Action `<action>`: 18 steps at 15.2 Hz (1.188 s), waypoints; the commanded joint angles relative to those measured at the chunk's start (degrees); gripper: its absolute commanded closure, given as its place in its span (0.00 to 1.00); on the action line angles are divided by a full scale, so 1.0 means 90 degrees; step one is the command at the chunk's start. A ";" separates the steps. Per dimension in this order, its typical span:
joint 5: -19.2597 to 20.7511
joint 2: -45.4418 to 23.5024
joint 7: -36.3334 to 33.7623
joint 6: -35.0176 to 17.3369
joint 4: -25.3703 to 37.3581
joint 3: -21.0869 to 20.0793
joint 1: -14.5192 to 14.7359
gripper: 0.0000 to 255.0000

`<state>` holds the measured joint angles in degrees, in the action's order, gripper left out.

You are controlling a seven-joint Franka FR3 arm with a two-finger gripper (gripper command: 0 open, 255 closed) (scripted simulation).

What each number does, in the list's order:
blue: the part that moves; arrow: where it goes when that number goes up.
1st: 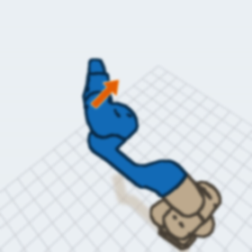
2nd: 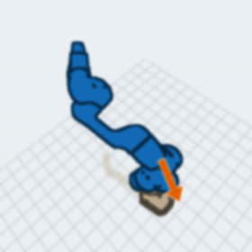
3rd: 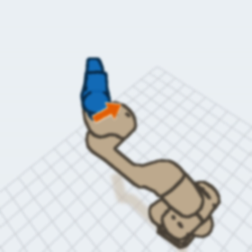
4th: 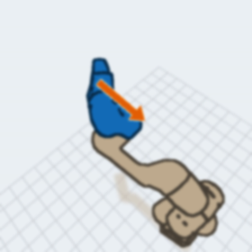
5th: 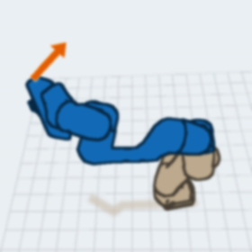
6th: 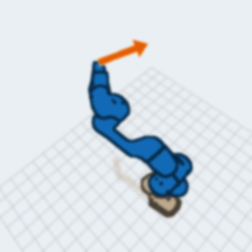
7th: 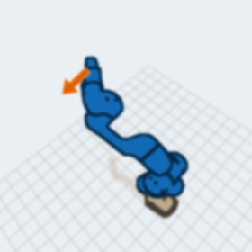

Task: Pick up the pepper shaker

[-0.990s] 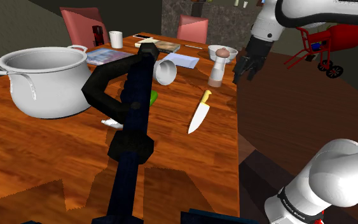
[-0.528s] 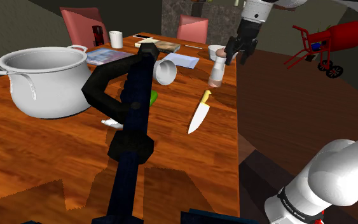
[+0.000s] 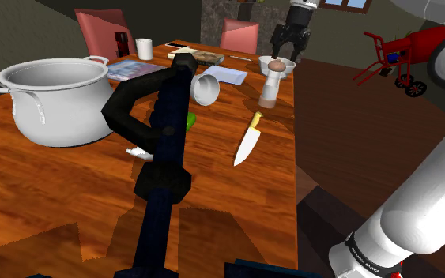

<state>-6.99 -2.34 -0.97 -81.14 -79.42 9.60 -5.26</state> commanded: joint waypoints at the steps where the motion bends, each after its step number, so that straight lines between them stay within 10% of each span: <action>1: -0.0095 -0.0346 0.0000 0.0233 0.0530 0.0053 -0.0064 0.00; 10: -0.0026 -0.0029 0.0043 -0.0539 -0.0554 0.0025 -0.0023 0.00; 11: -0.0026 -0.0027 0.0044 -0.0543 -0.0559 0.0026 -0.0023 1.00; 18: -0.0025 -0.0022 0.0048 -0.0552 -0.0574 0.0027 -0.0025 1.00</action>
<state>-7.25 -2.47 -0.53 -86.10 -84.51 9.82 -5.47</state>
